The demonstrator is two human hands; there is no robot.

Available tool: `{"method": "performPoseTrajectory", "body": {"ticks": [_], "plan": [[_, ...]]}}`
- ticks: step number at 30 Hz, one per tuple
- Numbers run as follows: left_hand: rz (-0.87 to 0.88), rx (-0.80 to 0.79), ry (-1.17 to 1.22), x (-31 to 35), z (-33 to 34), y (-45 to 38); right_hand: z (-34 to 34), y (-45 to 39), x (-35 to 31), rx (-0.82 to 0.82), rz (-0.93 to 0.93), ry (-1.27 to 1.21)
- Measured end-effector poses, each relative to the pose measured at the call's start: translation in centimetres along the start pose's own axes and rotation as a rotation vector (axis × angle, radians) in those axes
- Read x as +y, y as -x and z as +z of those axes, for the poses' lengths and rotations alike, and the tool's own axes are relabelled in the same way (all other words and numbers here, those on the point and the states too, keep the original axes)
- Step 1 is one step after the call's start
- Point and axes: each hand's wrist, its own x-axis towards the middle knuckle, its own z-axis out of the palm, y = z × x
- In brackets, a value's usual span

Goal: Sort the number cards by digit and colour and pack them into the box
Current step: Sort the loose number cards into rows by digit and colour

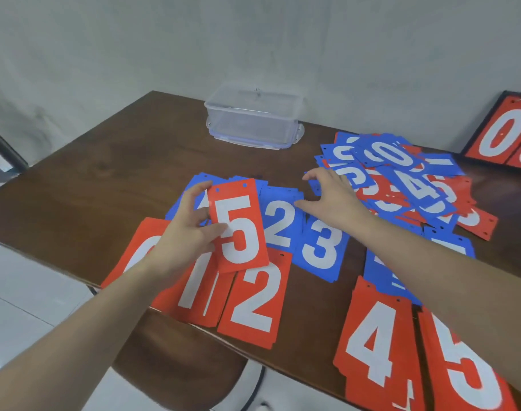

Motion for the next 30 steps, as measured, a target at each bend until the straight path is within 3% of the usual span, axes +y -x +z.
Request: {"method": "performPoseTrajectory", "body": {"ticks": [8, 18, 24, 30], "plan": [[0.000, -0.055, 0.001, 0.7, 6.4, 1.4, -5.2, 4.1, 7.3, 0.023, 0.028, -0.219], [-0.173, -0.352, -0.032, 2.4, 21.1, 4.4, -10.6, 11.9, 17.5, 0.148, 0.092, -0.301], [-0.131, -0.565, -0.322, 1.7, 28.9, 6.2, -12.7, 16.3, 22.3, 0.228, 0.147, -0.374], [0.178, -0.495, -0.883, 0.9, 31.4, 6.5, -13.3, 18.1, 24.5, 0.232, 0.139, -0.429]]}}
